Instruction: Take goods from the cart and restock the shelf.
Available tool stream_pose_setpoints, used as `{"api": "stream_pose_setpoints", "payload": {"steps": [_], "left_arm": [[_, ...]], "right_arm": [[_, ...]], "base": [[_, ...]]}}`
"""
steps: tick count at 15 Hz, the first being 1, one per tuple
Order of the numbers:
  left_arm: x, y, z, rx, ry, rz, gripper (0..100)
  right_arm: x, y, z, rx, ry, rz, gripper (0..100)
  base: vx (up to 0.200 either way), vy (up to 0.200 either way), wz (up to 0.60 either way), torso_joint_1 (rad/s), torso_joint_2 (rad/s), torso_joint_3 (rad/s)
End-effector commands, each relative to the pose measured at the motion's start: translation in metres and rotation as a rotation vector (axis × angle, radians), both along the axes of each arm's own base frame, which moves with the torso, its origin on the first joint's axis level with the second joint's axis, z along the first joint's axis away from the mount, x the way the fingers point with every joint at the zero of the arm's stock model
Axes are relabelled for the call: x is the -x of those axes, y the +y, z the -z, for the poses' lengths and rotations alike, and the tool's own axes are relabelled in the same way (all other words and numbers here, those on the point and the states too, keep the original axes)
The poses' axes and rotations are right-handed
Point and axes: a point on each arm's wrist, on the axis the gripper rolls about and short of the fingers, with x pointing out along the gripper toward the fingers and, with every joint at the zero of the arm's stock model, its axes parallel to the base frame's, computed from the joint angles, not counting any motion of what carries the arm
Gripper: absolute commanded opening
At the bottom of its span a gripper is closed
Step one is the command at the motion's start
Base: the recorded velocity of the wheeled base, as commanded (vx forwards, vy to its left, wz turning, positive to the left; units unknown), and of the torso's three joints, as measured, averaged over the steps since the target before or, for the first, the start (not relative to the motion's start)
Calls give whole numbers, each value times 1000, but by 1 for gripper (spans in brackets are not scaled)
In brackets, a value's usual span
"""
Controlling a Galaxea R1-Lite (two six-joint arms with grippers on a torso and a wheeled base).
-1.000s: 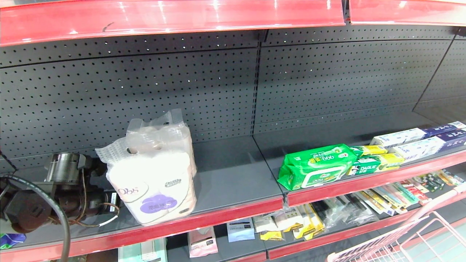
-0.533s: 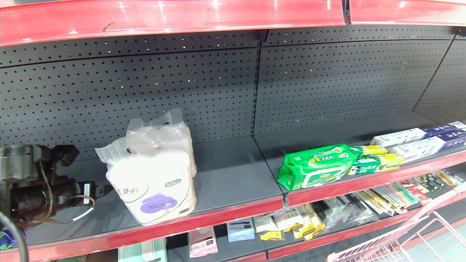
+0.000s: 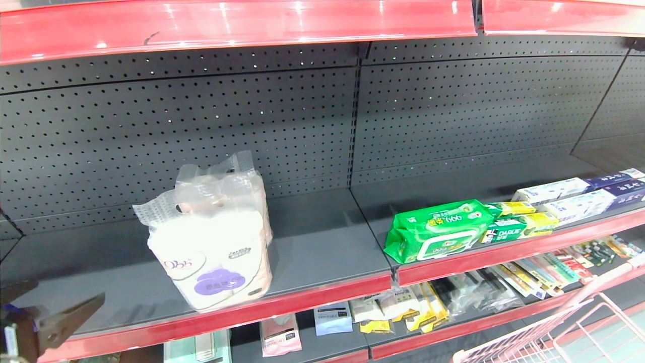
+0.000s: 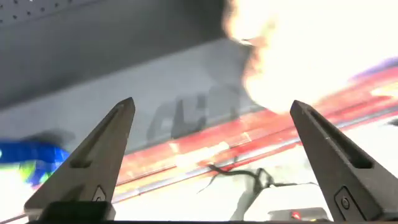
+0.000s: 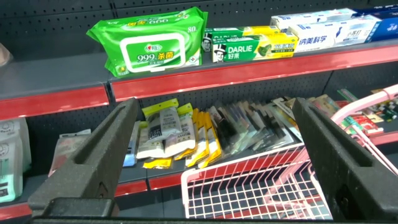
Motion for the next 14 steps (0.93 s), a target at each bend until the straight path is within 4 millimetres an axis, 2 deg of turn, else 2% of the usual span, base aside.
{"api": "stream_pose_setpoints", "payload": {"steps": [1,2,3,5,7,13,14], "left_arm": [[78,-20,-24,93,-254,8,100],[83,-22,-24,107,-278,3,100],[96,-25,-16,96,-329,8,100],[105,-26,-12,51,-376,23,100],[108,-27,-17,37,-405,29,100],[111,-28,-7,34,-399,28,100],[110,-27,-7,35,-393,28,100]], "right_arm": [[0,0,0,0,0,0,100],[0,0,0,0,0,0,100],[0,0,0,0,0,0,100],[0,0,0,0,0,0,100],[0,0,0,2,0,-2,100],[0,0,0,-1,0,-2,100],[0,0,0,-3,0,-2,100]], "base": [[0,0,0,0,0,0],[0,0,0,0,0,0],[0,0,0,0,0,0],[0,0,0,0,0,0],[0,0,0,0,0,0],[0,0,0,0,0,0],[0,0,600,-2,7,-17]]}}
